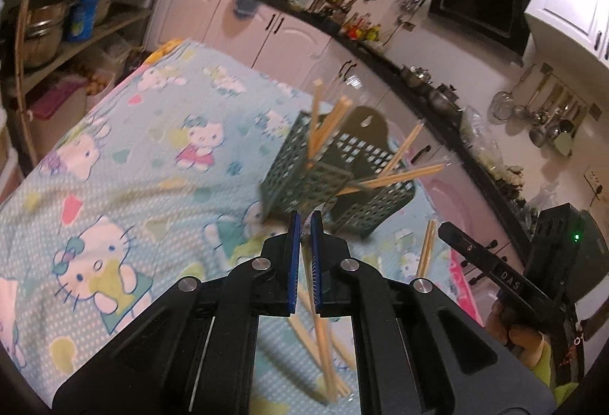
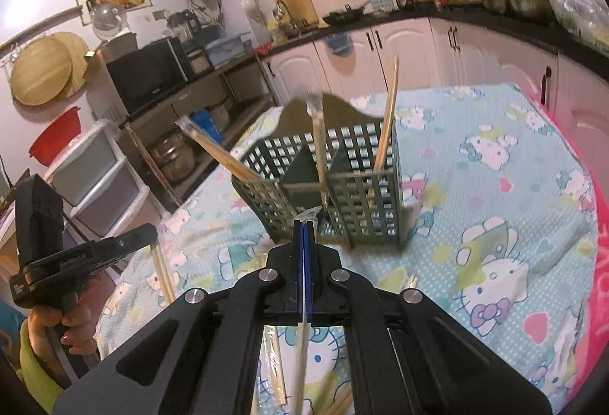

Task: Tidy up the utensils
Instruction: 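Lift both held chopsticks and carry them above the green holder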

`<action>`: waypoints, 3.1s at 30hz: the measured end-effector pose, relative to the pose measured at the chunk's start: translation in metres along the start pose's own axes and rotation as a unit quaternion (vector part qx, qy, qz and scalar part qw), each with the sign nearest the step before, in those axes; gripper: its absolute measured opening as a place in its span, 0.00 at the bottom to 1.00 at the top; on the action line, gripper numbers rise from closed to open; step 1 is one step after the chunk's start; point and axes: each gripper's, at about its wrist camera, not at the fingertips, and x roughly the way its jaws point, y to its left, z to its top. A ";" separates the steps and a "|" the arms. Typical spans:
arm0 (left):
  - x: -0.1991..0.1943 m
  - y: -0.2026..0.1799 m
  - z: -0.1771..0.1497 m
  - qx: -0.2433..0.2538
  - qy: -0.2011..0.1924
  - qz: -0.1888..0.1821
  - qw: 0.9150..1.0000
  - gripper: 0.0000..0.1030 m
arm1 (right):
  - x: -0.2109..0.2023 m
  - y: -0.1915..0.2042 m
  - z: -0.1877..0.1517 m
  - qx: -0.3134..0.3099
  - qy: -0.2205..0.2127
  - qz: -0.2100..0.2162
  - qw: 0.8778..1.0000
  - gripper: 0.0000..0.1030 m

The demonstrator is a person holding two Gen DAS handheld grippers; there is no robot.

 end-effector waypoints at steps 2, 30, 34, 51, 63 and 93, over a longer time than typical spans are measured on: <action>-0.001 -0.008 0.004 0.006 -0.005 -0.007 1.000 0.01 | -0.007 0.001 0.004 -0.002 -0.011 0.002 1.000 0.01; -0.007 -0.083 0.081 0.088 -0.068 -0.047 0.993 0.00 | -0.047 0.019 0.078 -0.049 -0.102 0.007 0.994 0.01; -0.007 -0.094 0.097 0.098 -0.084 -0.051 0.990 0.00 | -0.050 0.019 0.095 -0.056 -0.116 0.006 0.992 0.01; 0.011 -0.132 0.153 0.125 -0.133 -0.058 0.981 0.00 | -0.041 0.010 0.176 -0.080 -0.176 -0.024 0.981 0.01; 0.052 -0.116 0.142 0.095 -0.109 -0.071 0.987 0.00 | -0.014 -0.008 0.183 -0.076 -0.189 -0.037 0.978 0.01; 0.081 -0.084 0.095 0.056 -0.056 -0.066 0.995 0.00 | 0.010 -0.030 0.113 -0.086 -0.166 -0.072 0.980 0.01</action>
